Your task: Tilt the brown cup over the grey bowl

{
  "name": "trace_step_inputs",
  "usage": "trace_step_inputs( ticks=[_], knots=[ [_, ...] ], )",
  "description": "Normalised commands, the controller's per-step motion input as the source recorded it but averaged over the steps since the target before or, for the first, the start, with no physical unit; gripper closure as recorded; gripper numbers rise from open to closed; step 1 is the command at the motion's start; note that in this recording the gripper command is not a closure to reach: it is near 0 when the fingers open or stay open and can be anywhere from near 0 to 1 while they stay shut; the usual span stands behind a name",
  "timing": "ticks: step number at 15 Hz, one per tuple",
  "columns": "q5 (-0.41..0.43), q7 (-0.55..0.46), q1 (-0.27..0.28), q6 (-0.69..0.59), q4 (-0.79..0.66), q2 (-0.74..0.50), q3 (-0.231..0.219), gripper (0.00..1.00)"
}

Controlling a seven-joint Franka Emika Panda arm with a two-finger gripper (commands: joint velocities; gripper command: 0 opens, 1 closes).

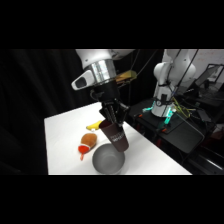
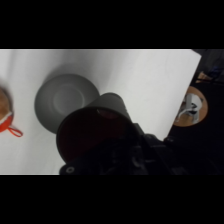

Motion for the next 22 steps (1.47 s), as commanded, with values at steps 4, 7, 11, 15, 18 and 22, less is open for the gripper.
trace_step_inputs(
  ticks=[4,7,11,15,18,22],
  knots=[
    [0.440,-0.54,-0.263,-0.68,0.57,0.35,0.058,0.10],
    [0.404,-0.35,-0.234,-0.71,0.57,0.38,0.039,0.13],
    [0.406,-0.18,-0.178,-0.68,0.58,0.45,0.020,0.13],
    [0.440,-0.02,-0.137,-0.65,0.57,0.46,0.021,0.13],
    [0.397,0.11,-0.061,-0.43,0.42,0.29,-0.016,0.14],
    [-0.018,0.09,0.134,0.16,0.06,-0.15,-0.165,0.14]
  ],
)
